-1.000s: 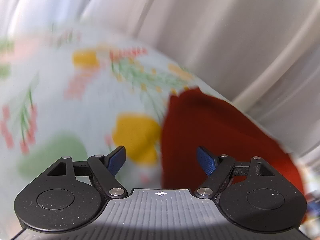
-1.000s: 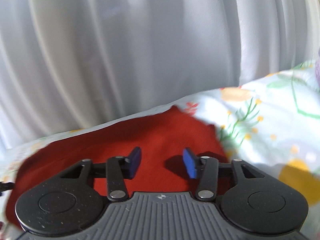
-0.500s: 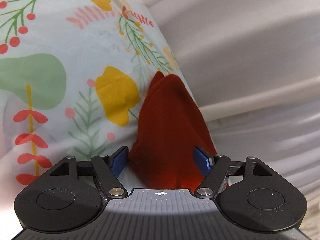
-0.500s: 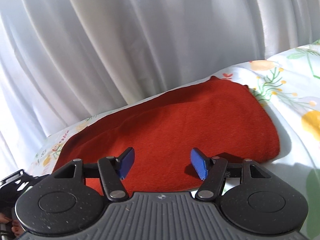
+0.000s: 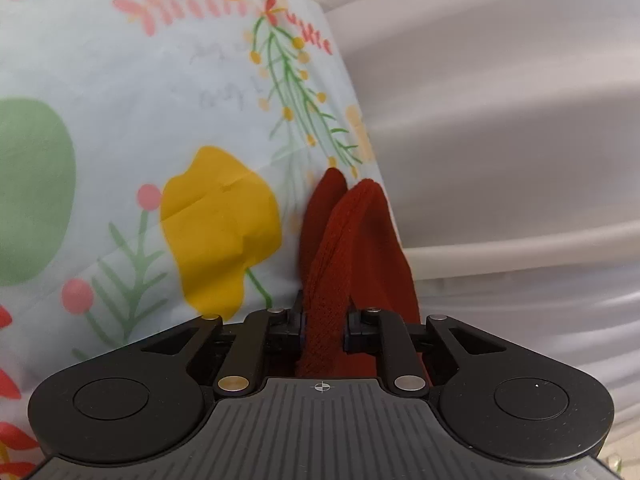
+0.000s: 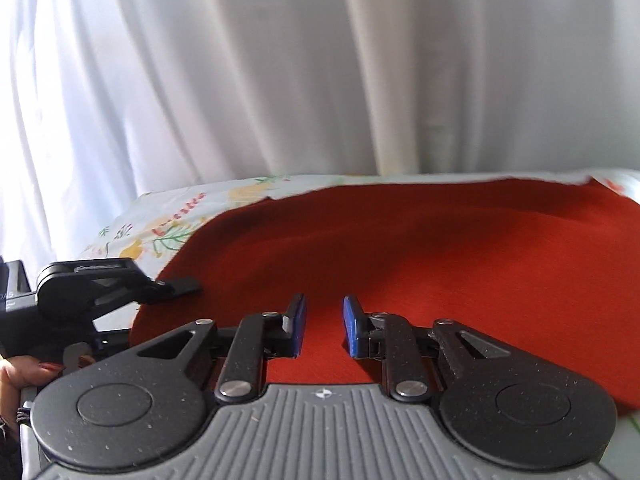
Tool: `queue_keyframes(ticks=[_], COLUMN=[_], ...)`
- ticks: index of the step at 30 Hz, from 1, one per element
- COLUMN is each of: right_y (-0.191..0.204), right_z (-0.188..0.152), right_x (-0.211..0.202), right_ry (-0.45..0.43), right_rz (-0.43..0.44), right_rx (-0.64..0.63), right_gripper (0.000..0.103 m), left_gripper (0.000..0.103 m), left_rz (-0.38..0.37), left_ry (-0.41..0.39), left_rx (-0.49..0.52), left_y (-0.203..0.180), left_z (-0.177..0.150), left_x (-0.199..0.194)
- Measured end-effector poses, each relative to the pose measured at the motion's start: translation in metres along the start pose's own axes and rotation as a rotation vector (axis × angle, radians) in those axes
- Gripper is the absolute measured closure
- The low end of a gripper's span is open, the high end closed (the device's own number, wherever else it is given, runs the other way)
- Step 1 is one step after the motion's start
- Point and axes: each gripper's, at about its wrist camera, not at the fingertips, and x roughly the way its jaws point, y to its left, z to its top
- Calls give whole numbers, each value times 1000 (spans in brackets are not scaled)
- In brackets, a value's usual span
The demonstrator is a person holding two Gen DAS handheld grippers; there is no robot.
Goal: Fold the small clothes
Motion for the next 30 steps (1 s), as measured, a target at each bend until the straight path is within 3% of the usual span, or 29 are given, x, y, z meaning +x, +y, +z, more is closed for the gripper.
queue_keyframes(ticks=[2, 5, 15, 18, 20, 24, 30], right_y=[9, 11, 23, 18, 11, 17, -18], right_z=[0, -5, -23, -14, -11, -16, -6], right_x=[15, 33, 36, 29, 28, 31, 4], right_ry=[-11, 44, -42, -6, 11, 14, -6], right_rz=[-16, -62, -125, -141, -160, -168, -187], right_rx=[-34, -26, -154, -108, -56, -188, -18], right_gripper=[83, 83, 84, 101, 103, 103, 103], left_gripper=[86, 86, 88, 89, 89, 89, 90], left_rz=[7, 9, 69, 81, 91, 111, 123], left_ry=[3, 9, -15, -27, -37, -44, -40], left_rx=[36, 57, 173, 218, 273, 407, 566], left_y=[-3, -5, -28, -41, -52, -81, -122], left_z=[-1, 1, -3, -6, -10, -20, -45], left_x=[-1, 0, -4, -7, -8, -10, -8])
